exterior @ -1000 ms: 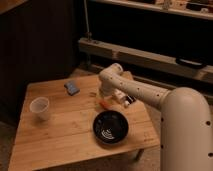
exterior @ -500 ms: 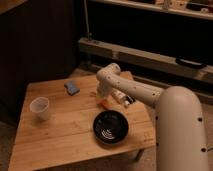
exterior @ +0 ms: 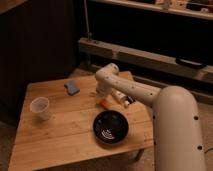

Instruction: Place the pepper on the white sponge

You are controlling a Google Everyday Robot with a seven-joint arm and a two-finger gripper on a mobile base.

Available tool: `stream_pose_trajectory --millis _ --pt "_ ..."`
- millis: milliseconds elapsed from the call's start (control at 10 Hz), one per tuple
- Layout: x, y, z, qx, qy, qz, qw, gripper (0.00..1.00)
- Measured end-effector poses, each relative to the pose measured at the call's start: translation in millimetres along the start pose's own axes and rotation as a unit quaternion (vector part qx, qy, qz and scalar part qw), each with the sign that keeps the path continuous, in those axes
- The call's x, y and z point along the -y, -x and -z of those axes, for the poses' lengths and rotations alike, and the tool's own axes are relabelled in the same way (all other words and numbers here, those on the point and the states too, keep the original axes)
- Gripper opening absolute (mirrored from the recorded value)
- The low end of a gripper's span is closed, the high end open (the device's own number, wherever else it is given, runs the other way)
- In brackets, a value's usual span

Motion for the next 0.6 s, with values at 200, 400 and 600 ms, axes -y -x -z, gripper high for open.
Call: stream_pose_trajectory --millis 200,400,600 --pt "1.4 -1.6 -3.8 0.004 -0.004 0.002 1.0000 0.51" --pt "2.5 -1.2 -7.5 0.009 -0.007 0.002 0.9999 0.34" --pt "2.6 -1.1 -8.6 0.010 -0.009 0.000 0.9999 0.27"
